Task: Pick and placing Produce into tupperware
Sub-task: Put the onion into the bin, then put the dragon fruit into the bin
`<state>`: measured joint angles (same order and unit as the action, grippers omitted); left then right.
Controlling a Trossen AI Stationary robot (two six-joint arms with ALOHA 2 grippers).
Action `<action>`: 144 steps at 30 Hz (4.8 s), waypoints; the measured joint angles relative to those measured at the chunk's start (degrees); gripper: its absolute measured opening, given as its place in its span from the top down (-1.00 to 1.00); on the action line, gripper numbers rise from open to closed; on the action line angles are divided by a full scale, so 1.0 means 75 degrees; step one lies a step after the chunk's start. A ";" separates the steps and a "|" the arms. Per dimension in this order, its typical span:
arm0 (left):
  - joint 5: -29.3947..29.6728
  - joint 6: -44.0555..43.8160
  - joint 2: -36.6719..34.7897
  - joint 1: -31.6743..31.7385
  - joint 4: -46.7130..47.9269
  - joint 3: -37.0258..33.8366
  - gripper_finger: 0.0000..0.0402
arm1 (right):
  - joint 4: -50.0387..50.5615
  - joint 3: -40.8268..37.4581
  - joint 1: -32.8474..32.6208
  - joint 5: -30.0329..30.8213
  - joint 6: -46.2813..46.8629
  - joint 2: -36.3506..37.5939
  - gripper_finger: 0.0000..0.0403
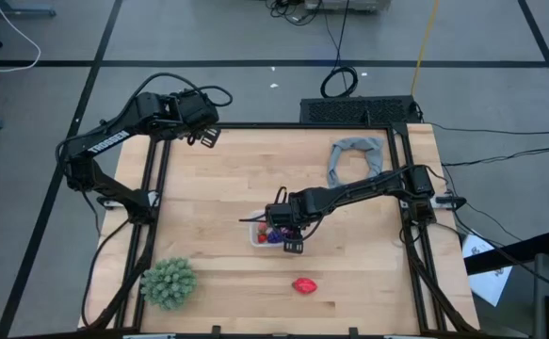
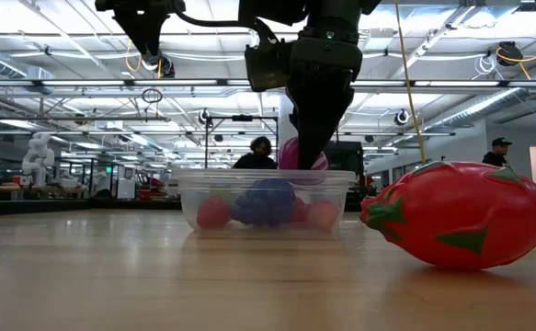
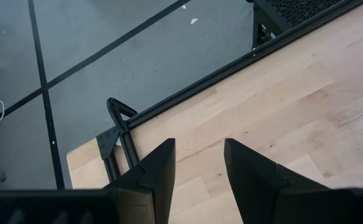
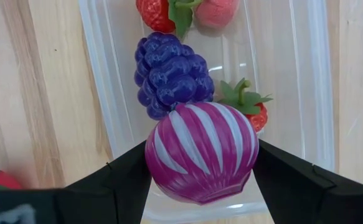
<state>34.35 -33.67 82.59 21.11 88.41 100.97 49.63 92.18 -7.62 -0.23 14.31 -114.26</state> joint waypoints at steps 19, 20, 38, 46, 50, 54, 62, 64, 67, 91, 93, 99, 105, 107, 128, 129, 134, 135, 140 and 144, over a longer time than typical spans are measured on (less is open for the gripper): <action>0.0041 0.0017 0.0000 0.0000 -0.0018 0.0000 0.29 | -0.0215 -0.0536 -0.0005 -0.0009 0.0346 0.0012 -0.25; 0.0041 0.0019 0.0002 -0.0001 -0.0028 0.0000 0.29 | -0.0233 -0.0536 -0.0005 -0.0009 0.0344 0.0012 -0.25; 0.0038 0.0026 0.0000 0.0001 -0.0031 0.0000 0.29 | -0.0248 -0.0536 -0.0005 -0.0009 0.0565 0.0012 -0.25; 0.0038 0.0029 0.0000 0.0001 -0.0031 0.0000 0.29 | -0.0248 -0.0535 -0.0003 -0.0009 0.0603 0.0012 -0.25; 0.0038 0.0029 0.0000 0.0001 -0.0031 0.0000 0.29 | -0.0248 -0.0536 0.0003 -0.0009 0.0572 0.0009 -0.25; 0.0038 0.0029 0.0002 0.0001 -0.0031 0.0000 0.29 | -0.0245 -0.0536 0.0003 -0.0009 0.0430 0.0009 -0.29; 0.0038 0.0029 0.0003 -0.0001 -0.0034 0.0000 0.29 | -0.0245 -0.0533 0.0003 -0.0126 0.0400 0.0006 -0.49; 0.0038 0.0029 0.0000 -0.0001 -0.0034 0.0000 0.29 | -0.0245 -0.0533 0.0015 -0.0336 0.0401 0.0006 -0.52; 0.0038 0.0029 0.0000 -0.0001 -0.0034 0.0000 0.29 | -0.0245 -0.0533 0.0018 -0.0425 0.0399 0.0006 -0.54; 0.0032 0.0028 0.0002 0.0001 -0.0057 0.0000 0.29 | -0.0296 -0.0527 0.0018 -0.0405 -0.0003 0.0732 -0.54; 0.0030 0.0029 0.0000 -0.0001 -0.0057 0.0000 0.29 | -0.0053 -0.0527 0.0006 -0.0405 0.0008 0.0889 -0.54; 0.0025 0.0029 0.0003 -0.0001 -0.0056 0.0000 0.29 | 0.0389 -0.0527 -0.0244 -0.0405 0.1089 0.1441 -0.54; 0.0017 0.0029 0.0001 -0.0001 -0.0054 0.0000 0.29 | 0.0297 -0.0527 -0.0930 -0.0405 0.1894 0.1755 -0.54; 0.0003 0.0029 0.0001 0.0000 -0.0054 -0.0002 0.29 | 0.0248 -0.0527 -0.1192 -0.0405 0.2009 0.1775 -0.54; -0.0195 -0.0129 0.0003 -0.0397 -0.0051 0.0000 0.29 | -0.1915 -0.2057 -0.2784 -0.0381 0.2030 0.1772 -0.54; -0.0198 -0.0187 0.0003 -0.0423 -0.0054 -0.0003 0.29 | -0.2071 -0.2203 -0.2799 -0.0379 0.2069 0.1772 -0.54; -0.0204 -0.0314 0.0002 -0.0536 -0.0055 -0.0002 0.29 | -0.2863 -0.2863 -0.2789 -0.0385 0.2401 0.1772 -0.54; -0.0201 -0.0321 0.0003 -0.0550 -0.0055 0.0000 0.29 | -0.3022 -0.2961 -0.2789 -0.0390 0.2401 0.1772 -0.54; -0.0198 -0.0321 0.0003 -0.0581 -0.0057 0.0000 0.29 | -0.3735 -0.3306 -0.2786 -0.0399 0.2407 0.1772 -0.54; -0.0191 -0.0321 0.0003 -0.0581 -0.0055 -0.0002 0.29 | -0.4019 -0.3336 -0.2784 -0.0399 0.2411 0.1772 -0.54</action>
<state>32.91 -36.07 82.61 16.75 88.00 100.95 19.49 67.16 -28.50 -3.22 32.39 -100.97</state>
